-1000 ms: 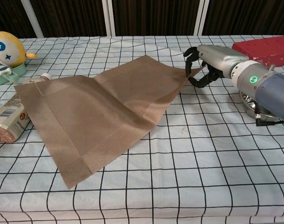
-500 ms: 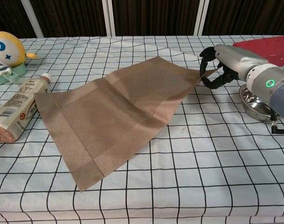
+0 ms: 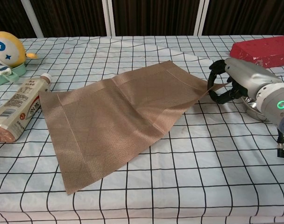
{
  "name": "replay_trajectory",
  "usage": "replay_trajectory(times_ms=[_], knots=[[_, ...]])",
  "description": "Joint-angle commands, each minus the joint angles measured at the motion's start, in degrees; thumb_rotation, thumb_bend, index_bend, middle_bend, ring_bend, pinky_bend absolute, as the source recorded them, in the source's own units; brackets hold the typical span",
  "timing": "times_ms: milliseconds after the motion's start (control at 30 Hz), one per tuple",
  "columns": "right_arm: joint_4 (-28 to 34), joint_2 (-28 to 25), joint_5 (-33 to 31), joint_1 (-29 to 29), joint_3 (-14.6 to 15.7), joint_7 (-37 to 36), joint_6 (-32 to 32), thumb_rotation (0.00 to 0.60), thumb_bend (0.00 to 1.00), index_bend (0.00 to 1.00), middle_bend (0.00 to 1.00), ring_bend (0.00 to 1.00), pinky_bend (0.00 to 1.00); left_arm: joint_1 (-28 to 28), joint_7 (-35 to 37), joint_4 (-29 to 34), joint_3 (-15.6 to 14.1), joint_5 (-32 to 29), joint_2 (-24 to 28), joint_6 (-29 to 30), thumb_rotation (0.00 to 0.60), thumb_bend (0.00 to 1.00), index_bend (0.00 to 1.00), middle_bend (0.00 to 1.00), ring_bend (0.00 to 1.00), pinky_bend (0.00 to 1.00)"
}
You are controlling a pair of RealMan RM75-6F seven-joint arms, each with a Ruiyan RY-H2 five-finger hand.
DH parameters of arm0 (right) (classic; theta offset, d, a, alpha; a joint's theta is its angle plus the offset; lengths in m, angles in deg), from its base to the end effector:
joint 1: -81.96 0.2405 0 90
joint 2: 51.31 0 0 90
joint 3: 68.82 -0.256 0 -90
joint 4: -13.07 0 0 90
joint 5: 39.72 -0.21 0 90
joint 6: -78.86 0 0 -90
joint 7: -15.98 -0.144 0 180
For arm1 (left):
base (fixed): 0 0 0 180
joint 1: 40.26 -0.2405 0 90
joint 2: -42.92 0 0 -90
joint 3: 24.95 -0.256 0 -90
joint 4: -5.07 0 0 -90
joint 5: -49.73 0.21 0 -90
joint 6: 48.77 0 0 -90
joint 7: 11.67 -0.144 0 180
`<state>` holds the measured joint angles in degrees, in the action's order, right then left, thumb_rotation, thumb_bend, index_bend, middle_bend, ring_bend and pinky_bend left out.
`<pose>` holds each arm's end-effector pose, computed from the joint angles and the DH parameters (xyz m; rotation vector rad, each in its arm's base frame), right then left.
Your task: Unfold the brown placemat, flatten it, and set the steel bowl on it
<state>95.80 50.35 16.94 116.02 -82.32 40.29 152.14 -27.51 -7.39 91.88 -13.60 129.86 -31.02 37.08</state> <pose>-0.1659 -0.3150 -0.0349 1.4310 -1.1180 0.9921 -0.2847 0.2508 0.1422 -1.2157 -0.8830 -1.1782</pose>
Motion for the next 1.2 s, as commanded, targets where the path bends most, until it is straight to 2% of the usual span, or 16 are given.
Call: replay_trajectory(times_ms=[33,333,500,800,1200], knots=[[1.2,0.9,-0.8,-1.0,0.3,1.5,1.6,0.600,0.55,0.67,0.12,0.12,0.23,0.0,0.3,0.1,-0.1,0.2,0.1,0.0,0.600,0.01,0.06,0.05,0.07,0.10],[4.9,3.2,-3.3,-3.4,-0.2,6.0,6.9,0.600,0.57,0.68,0.13,0.12,0.22,0.0,1.0,0.1,-0.4,1.1,0.5,0.3,0.600,0.01,0.06,0.05,0.07,0.10],[6.6,3.6,-3.2,-4.8,0.8,7.2,8.6,0.600,0.57,0.68,0.13,0.12,0.22,0.0,1.1,0.0,-0.5,1.4,0.5,0.3,0.600,0.01,0.06,0.05,0.07,0.10],[8.5,4.0,-4.0,-7.8,1.7,6.8,10.8,0.600,0.57,0.68,0.13,0.12,0.22,0.0,1.2,0.1,-0.8,1.7,0.6,0.2,0.600,0.01,0.06,0.05,0.07,0.10],[9.6,4.1,-3.7,-11.3,1.2,4.1,13.1,0.600,0.57,0.68,0.13,0.12,0.22,0.1,1.7,0.3,-1.2,2.4,0.9,0.1,0.600,0.01,0.06,0.05,0.07,0.10]])
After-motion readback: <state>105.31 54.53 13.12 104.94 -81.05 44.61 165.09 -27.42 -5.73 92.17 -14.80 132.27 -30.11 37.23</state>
